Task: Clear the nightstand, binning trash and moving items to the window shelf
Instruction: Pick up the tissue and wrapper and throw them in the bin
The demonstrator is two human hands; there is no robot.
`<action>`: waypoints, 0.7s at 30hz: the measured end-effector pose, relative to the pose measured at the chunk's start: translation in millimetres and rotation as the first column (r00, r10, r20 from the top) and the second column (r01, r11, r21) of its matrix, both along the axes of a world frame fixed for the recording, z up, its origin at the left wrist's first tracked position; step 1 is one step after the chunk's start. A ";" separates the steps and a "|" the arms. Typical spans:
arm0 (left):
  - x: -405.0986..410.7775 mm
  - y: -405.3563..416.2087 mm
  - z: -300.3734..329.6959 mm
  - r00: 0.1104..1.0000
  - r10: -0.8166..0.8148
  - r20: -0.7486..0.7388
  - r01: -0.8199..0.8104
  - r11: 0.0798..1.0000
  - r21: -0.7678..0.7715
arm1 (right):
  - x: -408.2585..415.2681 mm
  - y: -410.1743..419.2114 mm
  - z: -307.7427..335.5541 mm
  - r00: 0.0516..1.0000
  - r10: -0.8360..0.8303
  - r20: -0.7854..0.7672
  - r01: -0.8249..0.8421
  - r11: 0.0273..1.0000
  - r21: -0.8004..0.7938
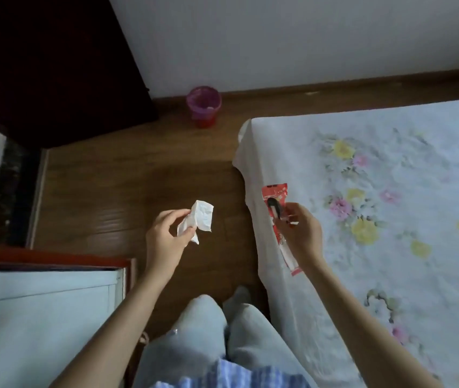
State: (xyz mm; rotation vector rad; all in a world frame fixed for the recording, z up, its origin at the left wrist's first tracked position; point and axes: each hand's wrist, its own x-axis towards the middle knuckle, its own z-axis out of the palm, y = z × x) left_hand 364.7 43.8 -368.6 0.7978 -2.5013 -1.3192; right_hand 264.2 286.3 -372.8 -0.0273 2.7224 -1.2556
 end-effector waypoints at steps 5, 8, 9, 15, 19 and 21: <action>-56.8 -29.3 -1.2 0.996 0.093 0.001 -0.093 0.996 -0.009 | -81.9 -44.5 -0.5 0.994 0.111 -0.001 -0.111 0.994 0.024; -96.4 -57.7 -4.8 0.992 0.123 -0.029 -0.124 0.992 -0.027 | -130.0 -79.5 -3.1 0.987 0.162 -0.008 -0.162 0.985 0.065; -110.9 -68.6 -6.6 0.991 0.132 -0.034 -0.133 0.991 -0.029 | -146.2 -91.4 -5.3 0.985 0.173 -0.006 -0.172 0.982 0.073; -214.4 -149.1 -12.9 0.989 0.137 -0.054 -0.137 0.991 0.000 | -247.6 -171.8 -18.1 0.983 0.183 0.007 -0.183 0.981 0.070; -282.6 -203.6 -8.2 0.992 0.117 -0.046 -0.116 0.993 0.031 | -309.1 -227.1 -15.0 0.988 0.148 0.034 -0.150 0.987 0.058; -317.1 -225.4 -4.5 0.994 0.098 -0.047 -0.097 0.995 0.038 | -338.9 -249.6 -15.4 0.989 0.145 0.040 -0.146 0.988 0.047</action>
